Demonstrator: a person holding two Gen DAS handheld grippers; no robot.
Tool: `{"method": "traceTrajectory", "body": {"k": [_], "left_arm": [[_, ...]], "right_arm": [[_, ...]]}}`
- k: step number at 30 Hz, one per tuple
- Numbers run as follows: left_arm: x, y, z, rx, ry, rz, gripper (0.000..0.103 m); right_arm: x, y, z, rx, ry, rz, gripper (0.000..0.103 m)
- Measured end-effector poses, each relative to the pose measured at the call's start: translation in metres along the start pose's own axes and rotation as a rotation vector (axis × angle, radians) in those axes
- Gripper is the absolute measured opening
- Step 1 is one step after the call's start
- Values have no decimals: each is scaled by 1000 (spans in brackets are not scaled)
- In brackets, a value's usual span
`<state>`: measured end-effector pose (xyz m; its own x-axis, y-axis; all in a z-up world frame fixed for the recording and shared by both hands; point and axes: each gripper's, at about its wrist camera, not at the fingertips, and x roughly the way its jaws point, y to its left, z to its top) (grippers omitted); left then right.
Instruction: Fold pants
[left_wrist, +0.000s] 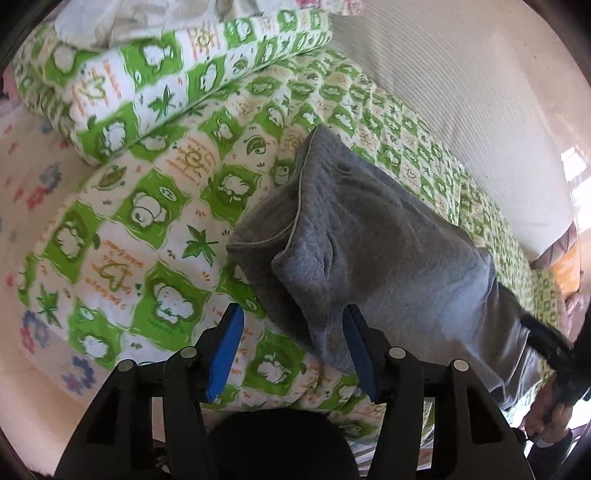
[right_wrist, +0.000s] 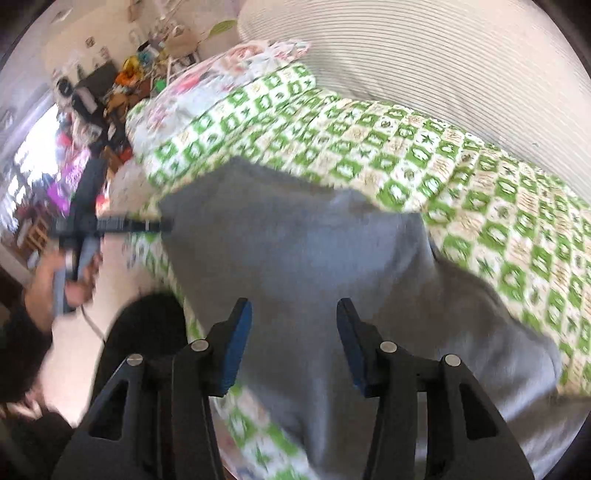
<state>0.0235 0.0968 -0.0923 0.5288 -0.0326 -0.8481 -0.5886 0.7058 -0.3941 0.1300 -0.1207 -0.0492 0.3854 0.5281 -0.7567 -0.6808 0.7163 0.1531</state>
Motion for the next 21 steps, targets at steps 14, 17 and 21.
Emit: {"method": "traceTrajectory", "body": {"k": [14, 17, 21], "left_arm": [[14, 6, 9, -112, -18, -47, 61], [17, 9, 11, -137, -38, -48, 63], [24, 16, 10, -184, -54, -70, 64]], "right_arm": [[149, 51, 153, -87, 103, 208, 50], [186, 66, 166, -142, 149, 208, 54], [229, 75, 175, -203, 201, 170, 63]]}}
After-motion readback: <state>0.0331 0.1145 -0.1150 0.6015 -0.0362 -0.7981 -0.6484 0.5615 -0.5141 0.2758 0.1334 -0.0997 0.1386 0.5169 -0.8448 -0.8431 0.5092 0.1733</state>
